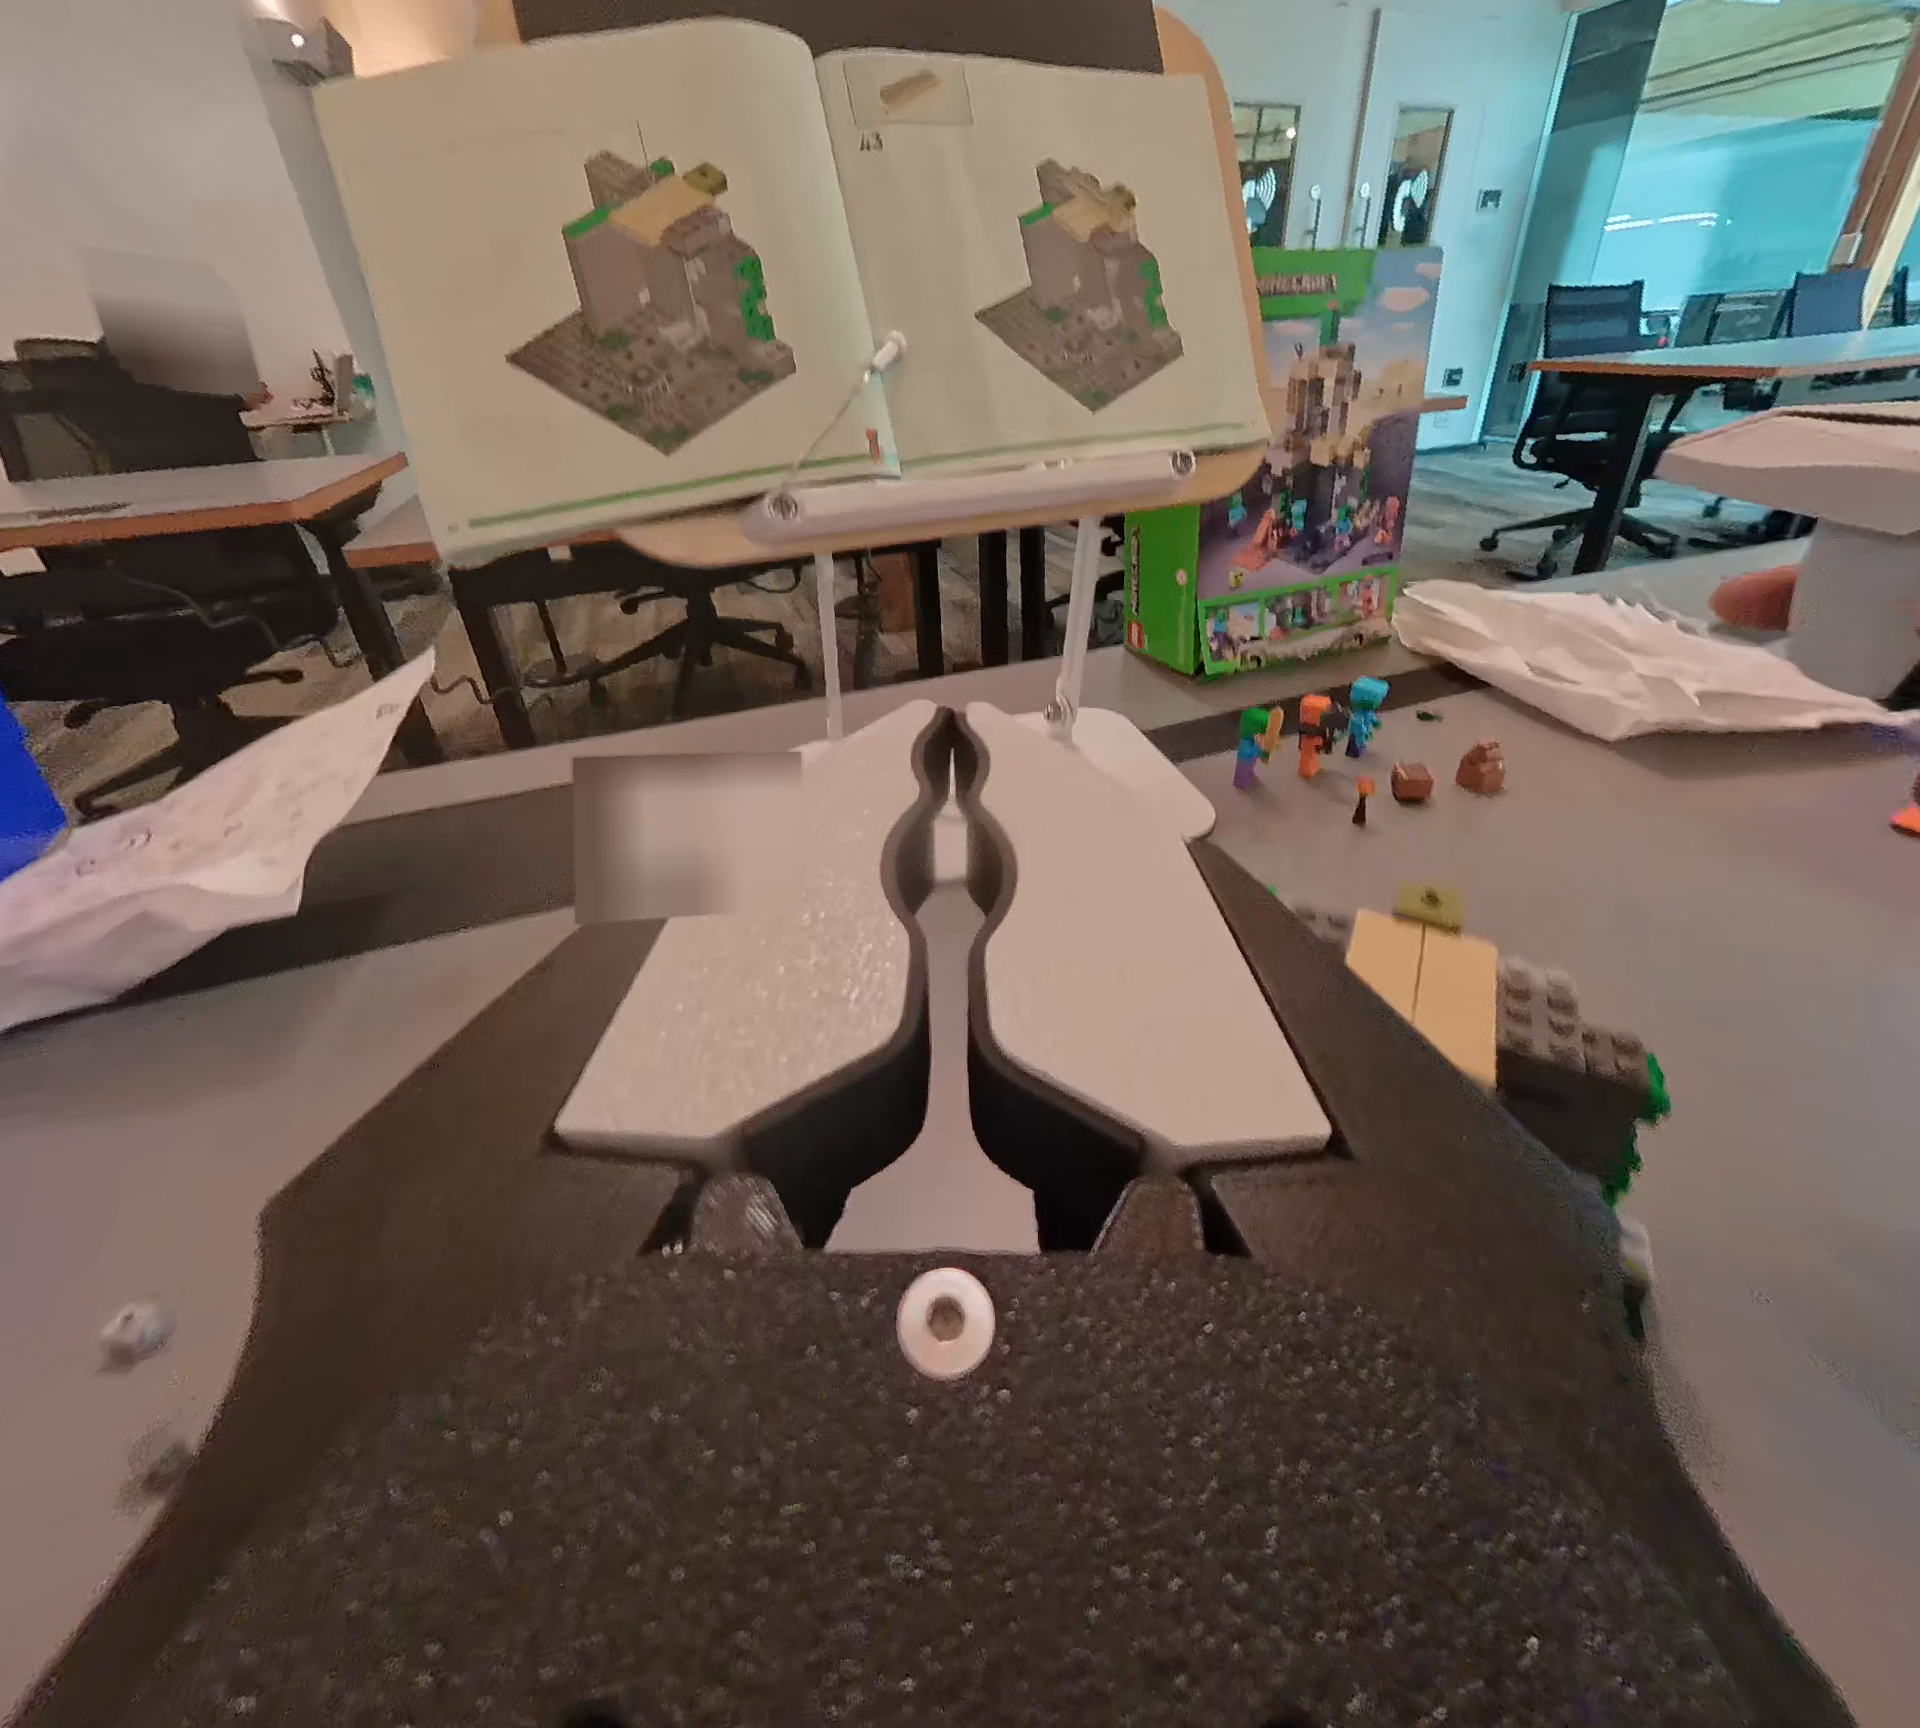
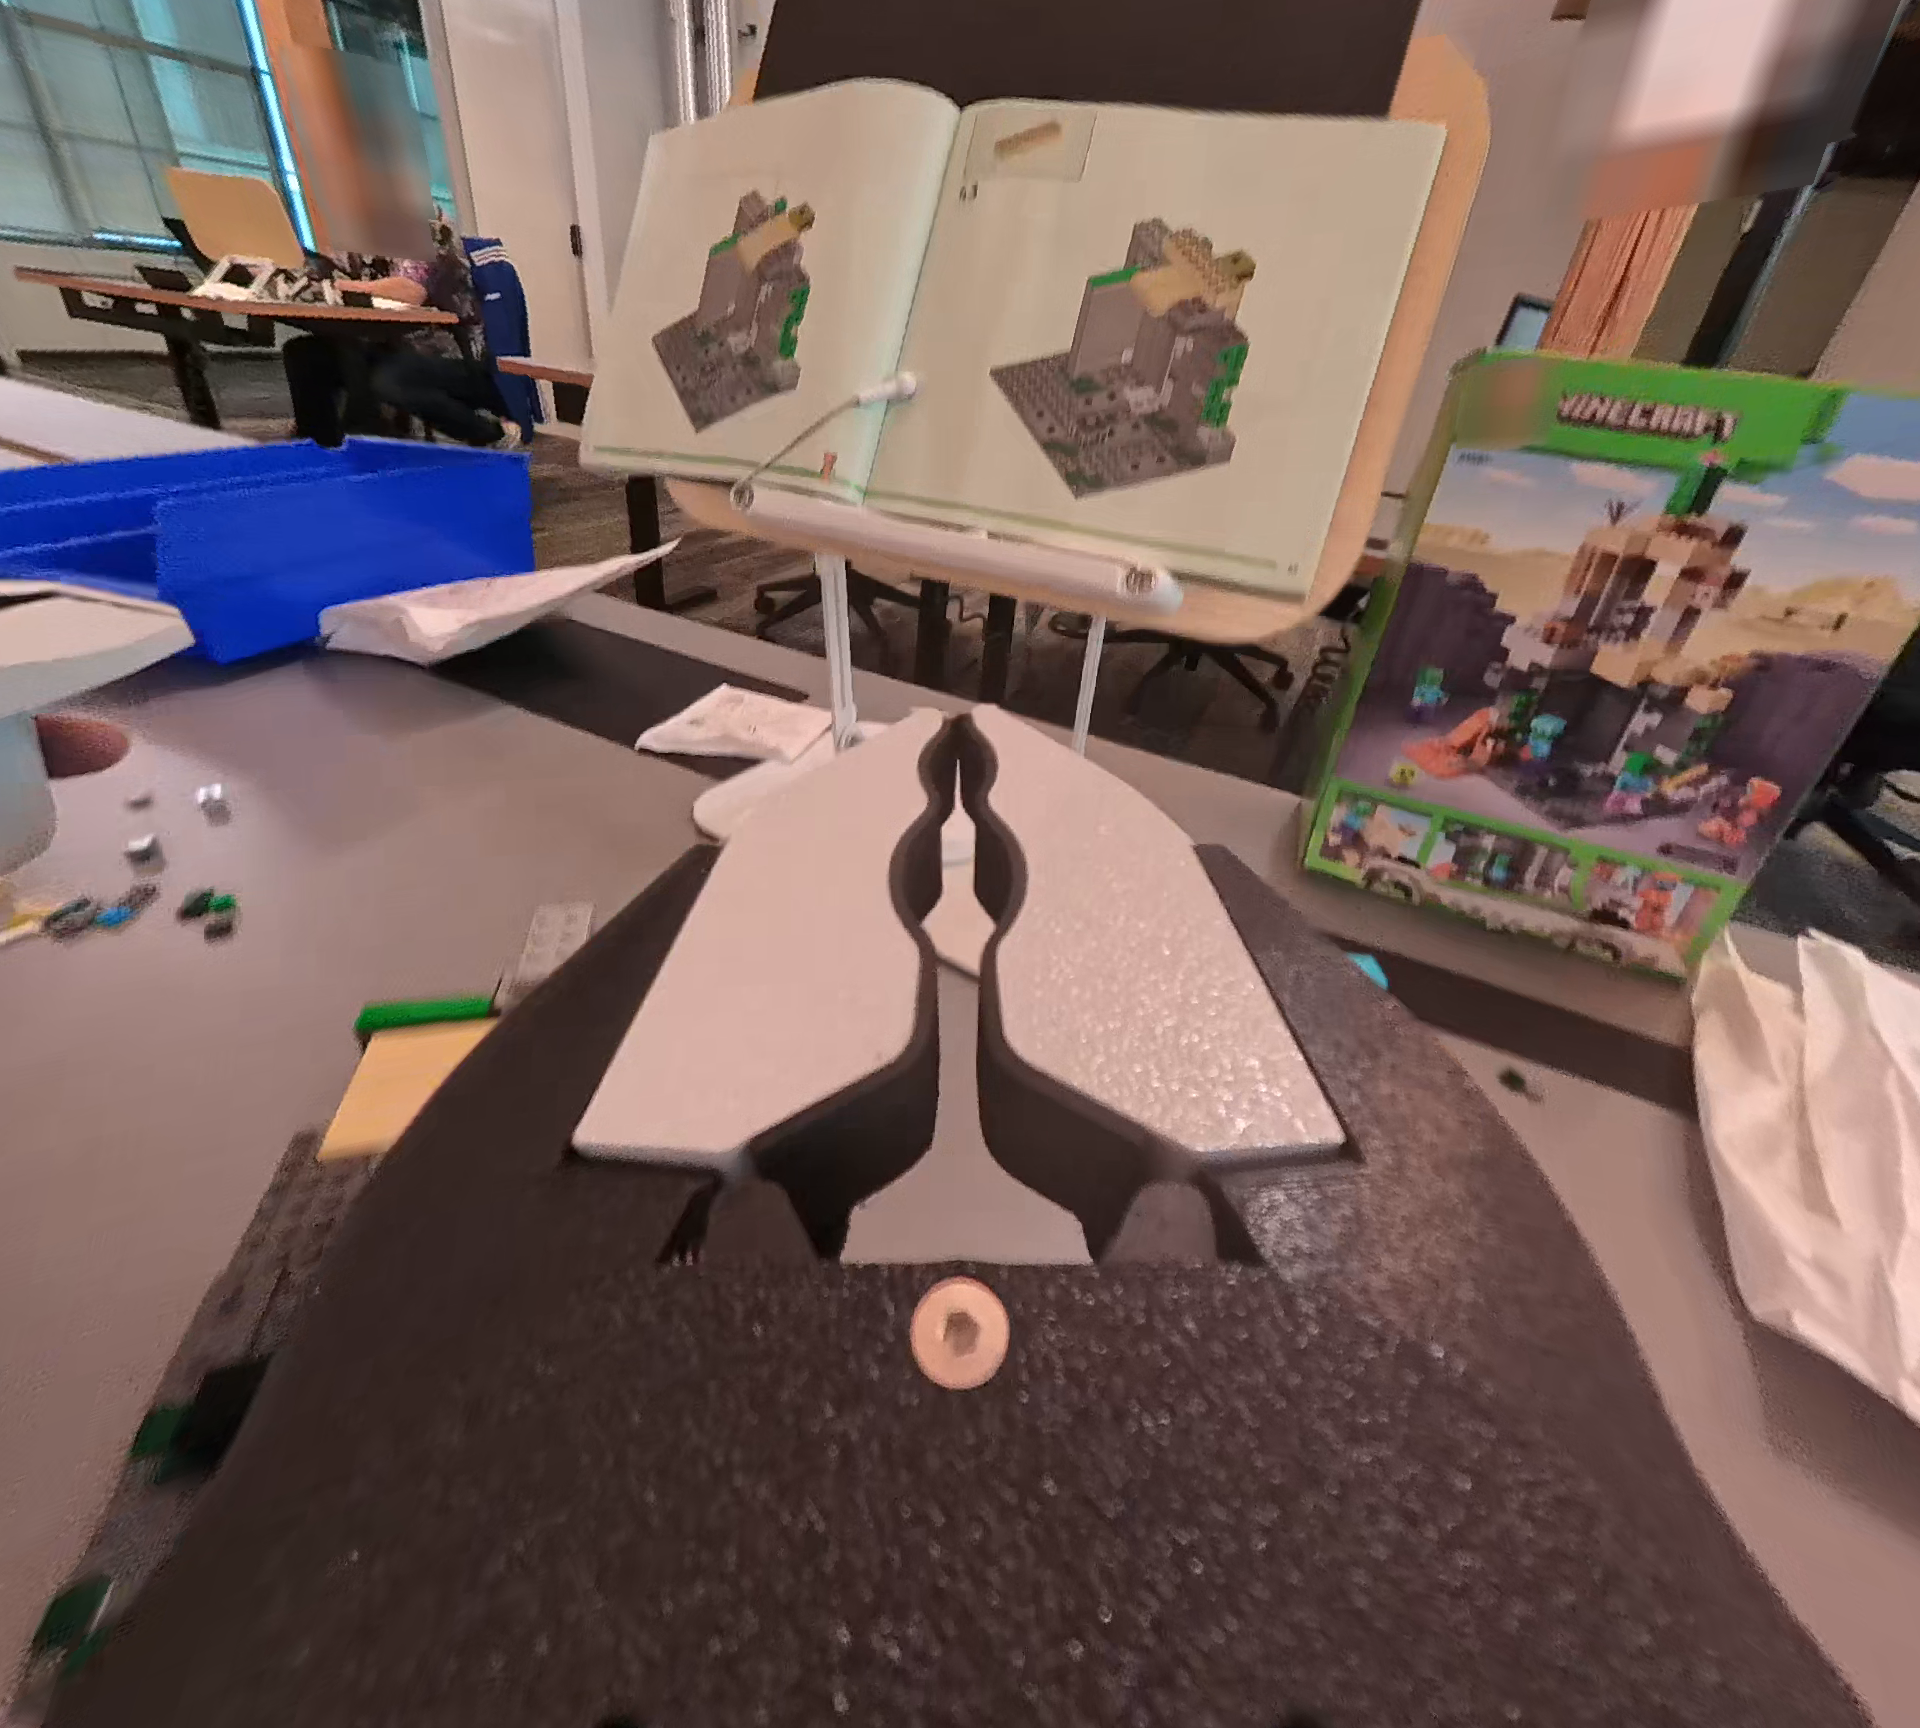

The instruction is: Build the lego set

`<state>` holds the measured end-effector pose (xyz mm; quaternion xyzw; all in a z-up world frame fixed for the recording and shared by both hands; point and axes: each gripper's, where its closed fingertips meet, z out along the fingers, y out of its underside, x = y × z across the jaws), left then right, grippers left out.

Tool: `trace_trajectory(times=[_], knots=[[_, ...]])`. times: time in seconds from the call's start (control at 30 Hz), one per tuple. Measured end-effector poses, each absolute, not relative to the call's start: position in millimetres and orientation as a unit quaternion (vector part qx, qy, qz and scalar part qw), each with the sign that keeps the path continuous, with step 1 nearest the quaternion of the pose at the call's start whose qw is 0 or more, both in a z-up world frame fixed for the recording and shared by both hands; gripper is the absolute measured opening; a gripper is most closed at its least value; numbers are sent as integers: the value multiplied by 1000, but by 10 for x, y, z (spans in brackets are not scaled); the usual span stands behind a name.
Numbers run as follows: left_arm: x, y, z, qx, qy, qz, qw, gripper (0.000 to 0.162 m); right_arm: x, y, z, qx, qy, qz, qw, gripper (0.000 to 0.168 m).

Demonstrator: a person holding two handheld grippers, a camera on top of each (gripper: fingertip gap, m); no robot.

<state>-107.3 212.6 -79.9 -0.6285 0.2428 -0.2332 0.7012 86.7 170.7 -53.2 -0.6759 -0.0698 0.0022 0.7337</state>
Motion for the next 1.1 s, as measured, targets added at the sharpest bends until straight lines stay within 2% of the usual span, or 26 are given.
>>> trace_trajectory(times=[0.27,0.47,0.77,1.1], knots=[[-822,2395,-500,-610,222,-231,725,0,688,2514,142,-655,-89,-14,751,0],[-843,2432,-751,-620,236,-214,717,0,545,3221,515,-652,-100,-15,752,1],[-874,2467,-887,-632,238,-225,702,0,581,4012,713,-659,-89,-24,746,1],[-908,2503,-895,-627,245,-209,710,0,644,4192,696,-663,-85,-36,743,1]])
